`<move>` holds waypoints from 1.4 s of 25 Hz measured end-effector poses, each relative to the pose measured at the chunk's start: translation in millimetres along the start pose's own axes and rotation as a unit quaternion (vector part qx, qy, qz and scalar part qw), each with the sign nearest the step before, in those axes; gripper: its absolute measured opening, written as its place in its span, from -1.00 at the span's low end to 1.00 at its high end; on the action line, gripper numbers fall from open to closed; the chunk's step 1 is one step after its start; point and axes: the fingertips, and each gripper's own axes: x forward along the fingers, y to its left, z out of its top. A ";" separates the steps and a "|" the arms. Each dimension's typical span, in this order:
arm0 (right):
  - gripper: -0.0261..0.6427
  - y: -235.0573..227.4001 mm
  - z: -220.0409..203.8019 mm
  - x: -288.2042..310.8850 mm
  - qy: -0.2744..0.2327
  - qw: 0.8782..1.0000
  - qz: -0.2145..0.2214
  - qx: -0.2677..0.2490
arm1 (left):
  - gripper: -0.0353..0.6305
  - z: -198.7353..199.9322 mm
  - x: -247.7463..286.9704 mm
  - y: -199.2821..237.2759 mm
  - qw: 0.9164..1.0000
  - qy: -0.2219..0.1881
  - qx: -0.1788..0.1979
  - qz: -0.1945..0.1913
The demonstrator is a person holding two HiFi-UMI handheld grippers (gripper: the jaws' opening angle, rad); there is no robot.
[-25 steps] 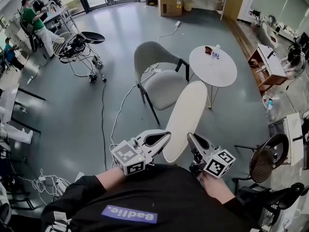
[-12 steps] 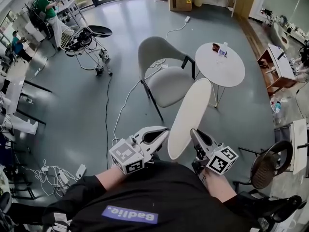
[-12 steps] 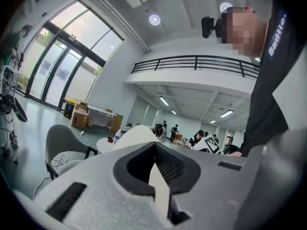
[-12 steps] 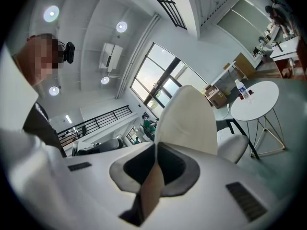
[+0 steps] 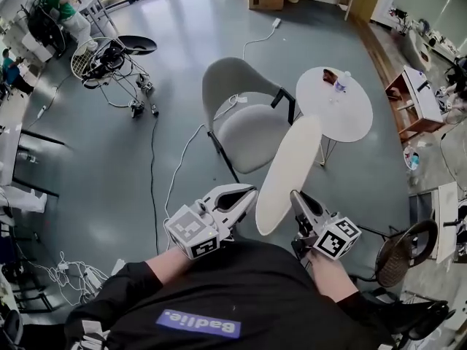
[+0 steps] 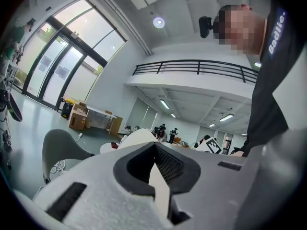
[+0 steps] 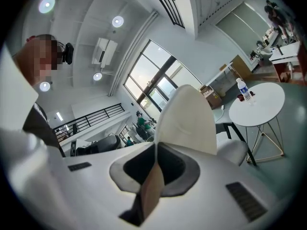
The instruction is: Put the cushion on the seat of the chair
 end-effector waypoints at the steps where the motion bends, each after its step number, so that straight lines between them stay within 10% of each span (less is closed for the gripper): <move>1: -0.80 -2.4 3.7 11.6 0.000 1.000 -0.004 0.001 | -0.86 6.0 2.8 13.7 1.000 0.000 0.005 -0.003; 14: -0.80 -52.4 41.3 142.3 -0.016 0.997 -0.075 0.017 | -0.86 56.6 19.4 153.9 0.999 0.006 0.015 -0.041; 35: -0.80 -191.5 24.2 254.8 0.012 0.991 -0.056 0.118 | -0.86 47.2 70.8 208.3 0.998 0.023 -0.017 0.063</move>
